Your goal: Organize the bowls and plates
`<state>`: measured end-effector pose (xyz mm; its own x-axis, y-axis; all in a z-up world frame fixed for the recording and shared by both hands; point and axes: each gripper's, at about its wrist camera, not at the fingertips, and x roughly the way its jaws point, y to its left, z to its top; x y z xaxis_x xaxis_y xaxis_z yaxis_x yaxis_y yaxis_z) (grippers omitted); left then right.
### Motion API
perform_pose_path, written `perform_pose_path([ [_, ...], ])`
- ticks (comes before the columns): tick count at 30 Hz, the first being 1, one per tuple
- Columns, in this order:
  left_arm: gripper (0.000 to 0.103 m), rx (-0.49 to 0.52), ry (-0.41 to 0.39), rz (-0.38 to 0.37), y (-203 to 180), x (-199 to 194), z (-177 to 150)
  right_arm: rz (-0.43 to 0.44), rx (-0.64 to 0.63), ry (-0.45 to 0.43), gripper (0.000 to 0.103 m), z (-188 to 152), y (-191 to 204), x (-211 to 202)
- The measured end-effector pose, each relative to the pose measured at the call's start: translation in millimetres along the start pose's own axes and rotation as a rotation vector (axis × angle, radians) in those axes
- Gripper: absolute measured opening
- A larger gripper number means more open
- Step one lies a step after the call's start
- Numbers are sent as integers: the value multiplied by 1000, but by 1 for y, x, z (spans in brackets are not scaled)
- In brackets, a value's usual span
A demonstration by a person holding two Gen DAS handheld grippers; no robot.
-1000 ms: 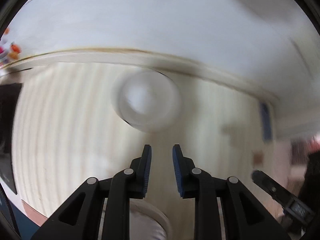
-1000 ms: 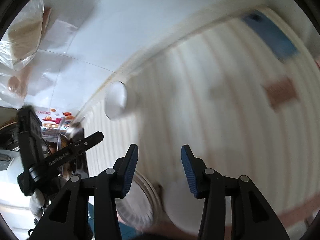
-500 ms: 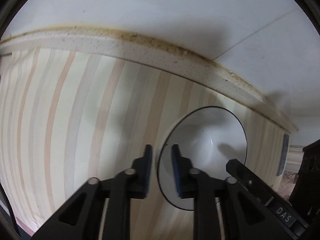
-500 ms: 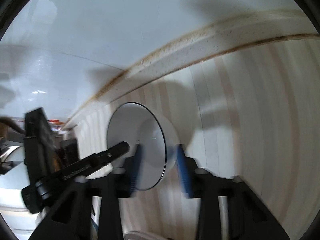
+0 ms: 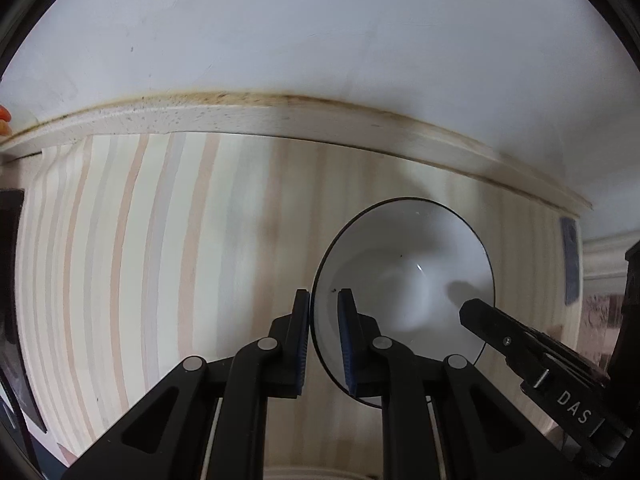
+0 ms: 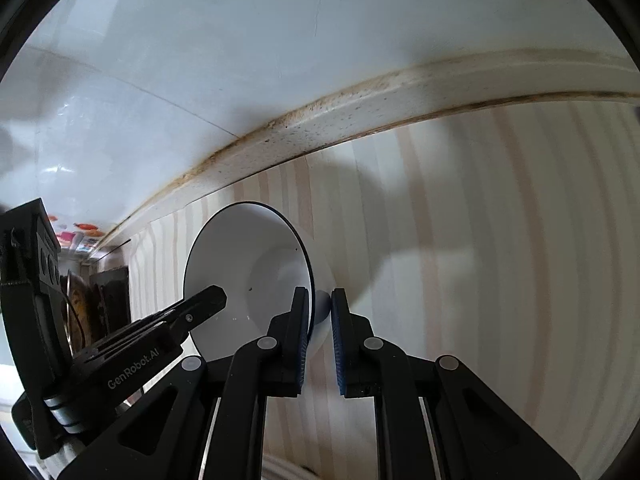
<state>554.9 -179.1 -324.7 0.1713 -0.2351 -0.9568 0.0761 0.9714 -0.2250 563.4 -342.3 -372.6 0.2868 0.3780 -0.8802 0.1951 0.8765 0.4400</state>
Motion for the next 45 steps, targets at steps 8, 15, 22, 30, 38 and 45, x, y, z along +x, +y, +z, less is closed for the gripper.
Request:
perform_pose_path([
  [8, 12, 105, -25, -58, -51, -50, -49, 8, 21, -38, 13, -54, -32, -72],
  [15, 12, 210, -26, -109, -101, -72, -99, -13, 54, -75, 13, -109, -71, -138],
  [22, 12, 285, 22, -157, -135, -74, -142, -27, 114, -97, 13, -161, -111, -185],
  [30, 12, 340, 95, -134, -149, -61, -185, -32, 160, -71, 13, -202, -145, -191],
  [38, 12, 356, 128, -82, -151, -41, -198, -23, 182, -28, 13, -217, -160, -167],
  [45, 12, 350, 146, -53, -153, -29, -200, -23, 168, 6, 13, -214, -165, -155],
])
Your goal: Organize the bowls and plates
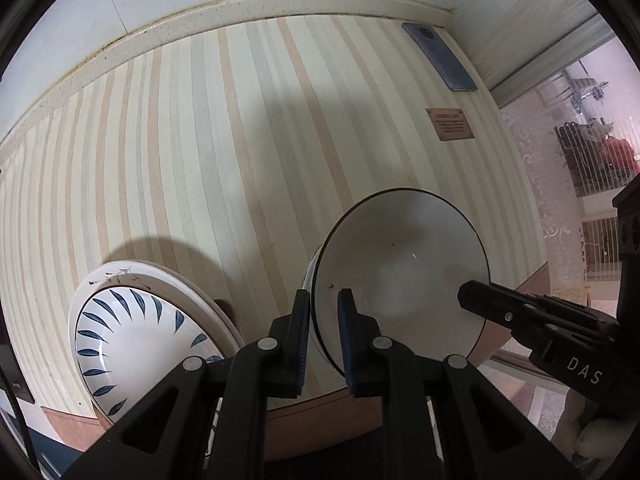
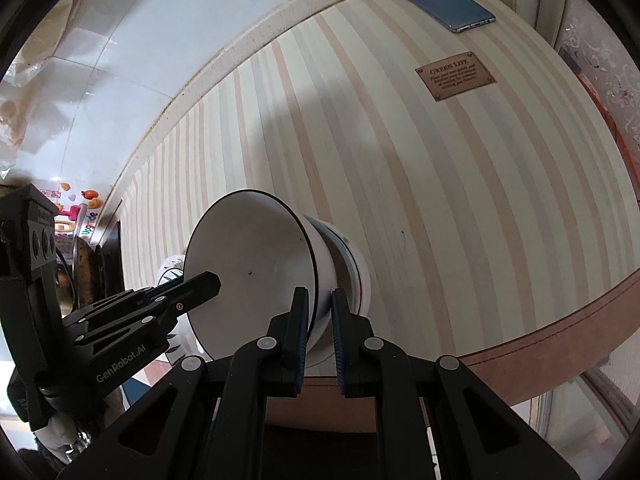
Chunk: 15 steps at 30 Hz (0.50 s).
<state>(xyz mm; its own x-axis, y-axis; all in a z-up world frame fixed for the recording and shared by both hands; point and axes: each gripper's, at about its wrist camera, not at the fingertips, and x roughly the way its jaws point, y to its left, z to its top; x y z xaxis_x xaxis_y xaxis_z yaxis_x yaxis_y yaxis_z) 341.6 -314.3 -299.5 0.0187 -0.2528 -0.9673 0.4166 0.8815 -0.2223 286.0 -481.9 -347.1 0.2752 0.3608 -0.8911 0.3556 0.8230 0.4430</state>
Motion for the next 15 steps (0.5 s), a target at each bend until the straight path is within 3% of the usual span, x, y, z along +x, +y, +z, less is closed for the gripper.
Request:
perform_pose_path([
  [15, 12, -22, 31, 43, -2, 12, -3, 1, -23, 55, 13, 6, -4, 14],
])
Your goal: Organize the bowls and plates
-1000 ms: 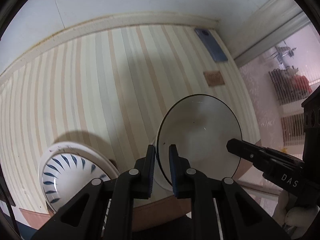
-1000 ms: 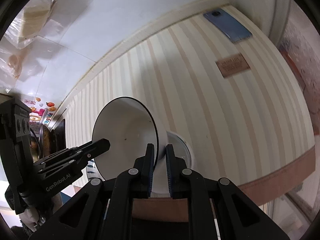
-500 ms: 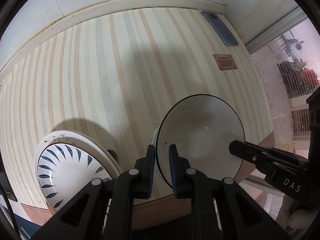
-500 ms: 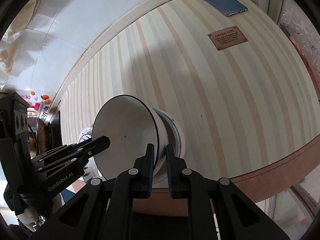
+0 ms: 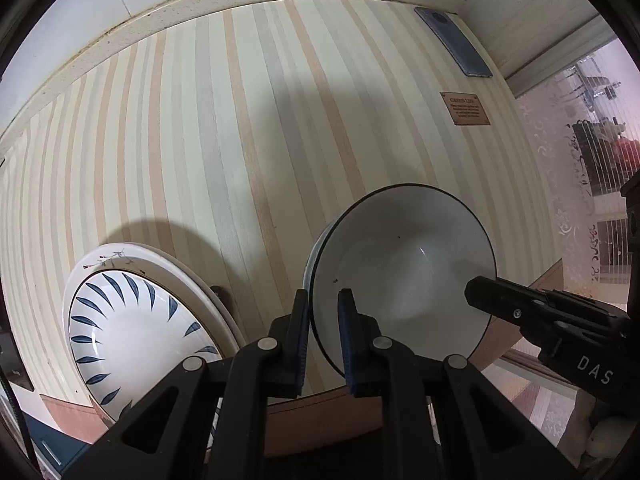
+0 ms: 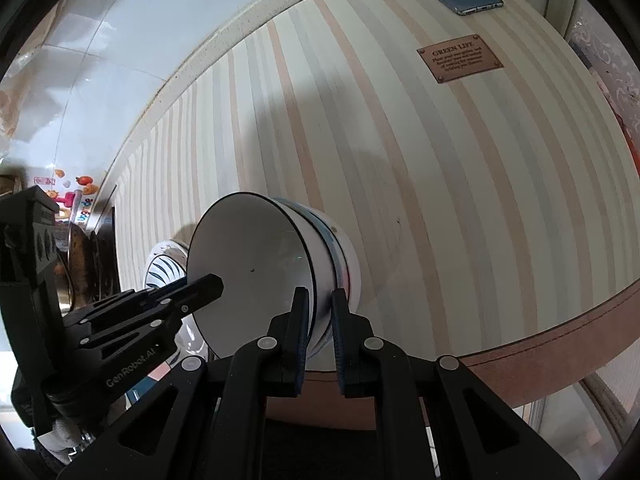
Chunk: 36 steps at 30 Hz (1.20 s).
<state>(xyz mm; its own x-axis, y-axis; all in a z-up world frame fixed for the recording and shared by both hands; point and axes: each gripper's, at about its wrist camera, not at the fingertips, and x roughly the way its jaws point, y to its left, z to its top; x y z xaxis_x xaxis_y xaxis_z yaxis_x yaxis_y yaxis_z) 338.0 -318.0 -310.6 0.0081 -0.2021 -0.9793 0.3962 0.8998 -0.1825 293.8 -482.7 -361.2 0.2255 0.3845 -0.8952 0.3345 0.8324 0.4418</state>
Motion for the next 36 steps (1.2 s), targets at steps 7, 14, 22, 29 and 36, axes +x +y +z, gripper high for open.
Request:
perform_pose_path([
  [7, 12, -29, -8, 18, -1, 0, 1, 7, -27, 24, 16, 4, 1, 3],
  [14, 13, -73, 4, 19, 4, -1, 3, 22, -36, 44, 16, 9, 0, 3],
  [22, 13, -74, -38, 54, 4, -28, -14, -8, -54, 33, 19, 2, 4, -8],
  [29, 20, -18, -183, 52, -2, -94, -50, -124, -138, -111, 53, -39, 39, -60],
  [36, 69, -29, -338, 32, 5, -154, -84, -170, -182, -270, 83, -89, 70, -123],
])
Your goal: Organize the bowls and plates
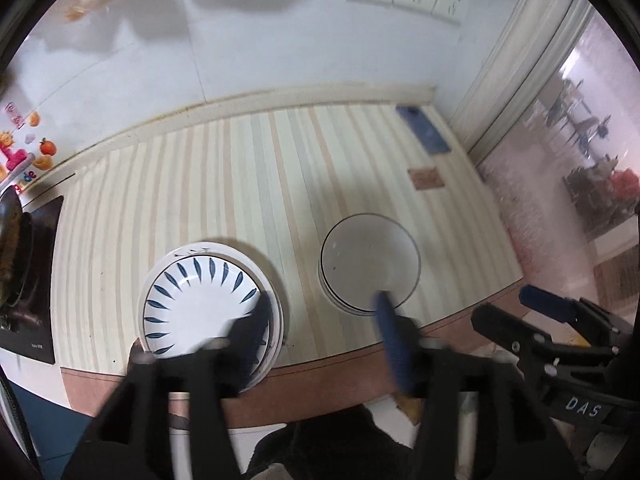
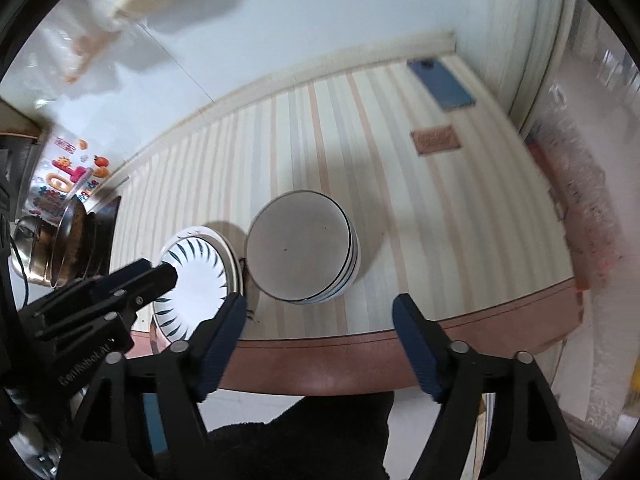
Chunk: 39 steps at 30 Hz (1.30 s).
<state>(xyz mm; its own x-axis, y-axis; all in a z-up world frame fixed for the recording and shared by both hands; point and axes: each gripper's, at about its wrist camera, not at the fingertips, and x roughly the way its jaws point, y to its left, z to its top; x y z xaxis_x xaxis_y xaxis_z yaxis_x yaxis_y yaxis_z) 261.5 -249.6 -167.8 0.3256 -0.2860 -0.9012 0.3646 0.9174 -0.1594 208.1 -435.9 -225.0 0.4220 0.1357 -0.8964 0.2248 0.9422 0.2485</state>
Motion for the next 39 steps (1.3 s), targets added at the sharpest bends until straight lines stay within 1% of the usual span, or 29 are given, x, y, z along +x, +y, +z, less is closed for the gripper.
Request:
perform_pose_path([
  [1, 73, -7, -14, -3, 2, -7, -2, -5, -4, -14, 86, -4, 2, -8],
  [2, 74, -11, -27, -6, 4, -15, -5, -12, -7, -26, 88, -9, 4, -16],
  [3, 77, -14, -34, -9, 5, -19, -8, -22, -11, -40, 89, -15, 7, -26],
  [4, 83, -17, -41, -13, 5, -24, -10, -32, -16, -50, 90, -20, 9, -32],
  [6, 85, -18, -53, -20, 7, -34, -15, -52, -29, -76, 91, -28, 14, -46],
  [9, 92, -27, -63, -36, 8, -45, -22, -71, -40, -108, 91, -39, 20, -63],
  [15, 93, -42, -75, -51, 11, -58, -33, -75, -53, -146, 92, -54, 27, -83],
  [18, 93, -52, -76, -48, 11, -56, -33, -67, -51, -138, 93, -53, 26, -82],
  [23, 93, -72, -40, -35, 15, -35, -26, -48, -31, -95, 93, -42, 15, -60],
  [28, 93, -89, 17, -25, 20, -1, -16, -36, -12, -44, 93, -27, 4, -29],
  [32, 92, -115, 87, -27, 26, 36, -4, -1, 20, 11, 93, -12, -8, 3],
  [35, 91, -150, 156, -43, 35, 71, 6, 38, 52, 60, 93, 1, -20, 32],
  [39, 90, -216, 269, -96, 47, 122, 18, 114, 107, 140, 93, 17, -37, 77],
])
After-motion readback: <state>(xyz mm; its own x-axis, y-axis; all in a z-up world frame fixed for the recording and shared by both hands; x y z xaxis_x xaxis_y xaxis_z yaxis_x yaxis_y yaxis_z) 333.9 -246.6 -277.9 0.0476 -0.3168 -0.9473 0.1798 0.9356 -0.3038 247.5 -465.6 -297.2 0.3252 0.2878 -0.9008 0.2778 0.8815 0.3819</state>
